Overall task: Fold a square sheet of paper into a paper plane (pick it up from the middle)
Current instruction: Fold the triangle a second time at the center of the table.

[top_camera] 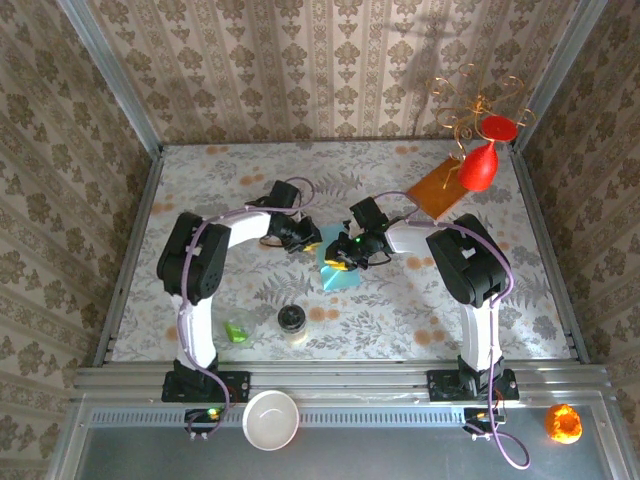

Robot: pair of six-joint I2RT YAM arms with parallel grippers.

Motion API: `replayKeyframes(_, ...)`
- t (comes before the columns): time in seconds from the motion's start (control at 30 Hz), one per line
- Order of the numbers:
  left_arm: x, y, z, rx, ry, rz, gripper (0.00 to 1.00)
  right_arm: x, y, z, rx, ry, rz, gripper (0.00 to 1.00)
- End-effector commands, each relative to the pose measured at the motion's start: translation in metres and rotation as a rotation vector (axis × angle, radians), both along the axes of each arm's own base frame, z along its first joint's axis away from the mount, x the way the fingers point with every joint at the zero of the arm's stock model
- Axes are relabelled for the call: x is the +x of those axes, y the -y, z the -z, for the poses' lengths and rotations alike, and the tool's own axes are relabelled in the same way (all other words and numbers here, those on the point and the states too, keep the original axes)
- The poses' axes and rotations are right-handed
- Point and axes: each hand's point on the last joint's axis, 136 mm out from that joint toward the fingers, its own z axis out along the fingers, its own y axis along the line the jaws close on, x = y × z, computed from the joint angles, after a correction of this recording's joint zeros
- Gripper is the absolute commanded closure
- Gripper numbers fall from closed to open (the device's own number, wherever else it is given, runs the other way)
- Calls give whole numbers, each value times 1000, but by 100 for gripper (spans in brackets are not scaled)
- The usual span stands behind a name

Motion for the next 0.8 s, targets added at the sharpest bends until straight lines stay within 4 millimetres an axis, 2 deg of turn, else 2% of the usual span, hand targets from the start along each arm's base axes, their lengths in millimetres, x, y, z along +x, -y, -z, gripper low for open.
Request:
replayKeyframes(0.0, 15, -27, -31, -11, 60, -105, 77, -11, 11, 22, -76, -65, 16, 67)
replayKeyframes(0.13, 18, -44, -46, -26, 95, -143, 73, -10, 11, 21, -73, -62, 16, 60)
replayKeyframes(0.23, 16, -49, -53, -30, 113, -149, 71, -11, 11, 22, -69, -59, 15, 55)
replayKeyframes(0.43, 8, -43, -60, -51, 131, -122, 71, -20, 17, 32, -89, -84, 16, 55)
replayKeyframes(0.57, -3, -28, -57, -51, 129, -71, 79, -29, 26, 46, -141, -118, 17, 70)
replayKeyframes(0.63, -9, -20, -55, -51, 124, -44, 87, -33, 31, 52, -171, -133, 17, 76)
replayKeyframes(0.7, -21, -3, -50, -50, 112, 5, 95, -36, 36, 57, -199, -145, 17, 82)
replayKeyframes(0.77, -30, 7, -40, -41, 91, 41, 100, -38, 41, 61, -230, -155, 17, 88)
